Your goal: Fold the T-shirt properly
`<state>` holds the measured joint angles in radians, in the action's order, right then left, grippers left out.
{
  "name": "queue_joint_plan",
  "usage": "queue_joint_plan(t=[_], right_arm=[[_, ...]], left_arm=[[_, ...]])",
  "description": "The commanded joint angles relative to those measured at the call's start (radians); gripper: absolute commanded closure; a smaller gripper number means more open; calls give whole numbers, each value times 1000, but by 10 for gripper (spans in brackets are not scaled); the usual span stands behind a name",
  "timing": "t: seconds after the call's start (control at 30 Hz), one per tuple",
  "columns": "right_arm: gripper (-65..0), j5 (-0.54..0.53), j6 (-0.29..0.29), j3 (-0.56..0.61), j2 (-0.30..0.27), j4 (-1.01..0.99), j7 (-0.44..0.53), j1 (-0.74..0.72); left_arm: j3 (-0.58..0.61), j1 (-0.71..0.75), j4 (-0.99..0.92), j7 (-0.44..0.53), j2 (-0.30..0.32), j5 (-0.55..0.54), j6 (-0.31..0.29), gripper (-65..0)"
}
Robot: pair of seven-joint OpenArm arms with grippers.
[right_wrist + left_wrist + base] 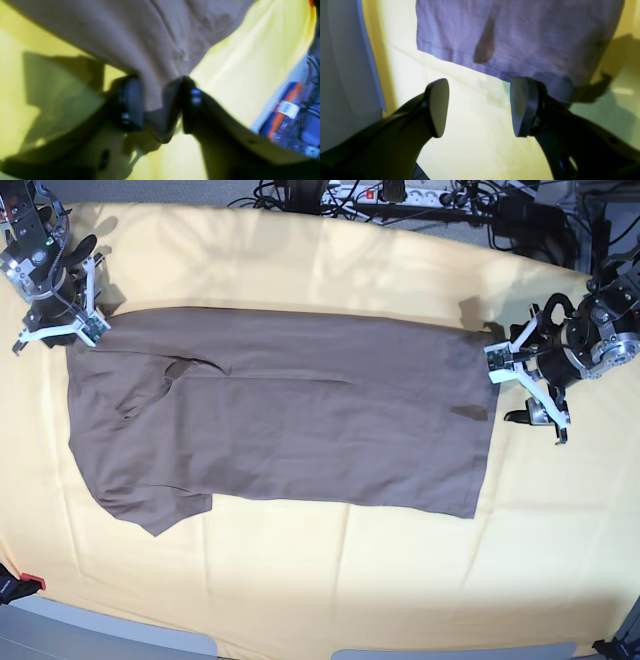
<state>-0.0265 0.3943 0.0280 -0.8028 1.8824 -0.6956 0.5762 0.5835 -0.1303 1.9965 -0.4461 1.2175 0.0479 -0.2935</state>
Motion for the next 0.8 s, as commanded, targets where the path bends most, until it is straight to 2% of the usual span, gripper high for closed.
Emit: queue_joint_plan(t=[0.0, 0.07, 0.1, 0.27, 0.33, 0.4, 0.43, 0.5, 0.57, 0.67, 0.77], right_arm=[[-135, -4, 11, -3, -15, -2, -23, 6], [-20, -3, 6, -3, -15, -1, -23, 6], [0, -3, -1, -3, -15, 2, -23, 6], [0, 1, -32, -3, -15, 2, -23, 6], [0, 0, -32, -3, -15, 2, -23, 6], [0, 0, -32, -3, -15, 2, -24, 6], [0, 0, -32, -3, -15, 2, -24, 6], [0, 0, -32, -3, -15, 2, -24, 6], [-39, 0, -32, -3, -15, 2, -24, 6], [-119, 0, -56, -3, -14, 2, -24, 6], [-160, 0, -90, -3, -14, 2, -31, 6]], left_arm=[[-10, -14, 11, 4, 17, -5, 12, -388], [-10, -14, 11, 11, 15, -8, -11, -380], [-10, -14, 11, 12, 16, -15, -46, -362], [-10, -14, 11, 18, 15, -69, -260, -196], [-10, -14, 11, 27, 16, -78, -314, -179], [-10, -14, 11, 27, 16, -112, -393, -180], [-10, -14, 11, 27, 16, -116, -405, -196], [-10, -14, 11, 26, 16, -109, -405, -269], [-10, -14, 10, 26, 16, -100, -405, -340], [-10, -14, 9, 27, 15, -98, -405, -347], [-10, -14, -11, 32, 15, -65, -405, -347]])
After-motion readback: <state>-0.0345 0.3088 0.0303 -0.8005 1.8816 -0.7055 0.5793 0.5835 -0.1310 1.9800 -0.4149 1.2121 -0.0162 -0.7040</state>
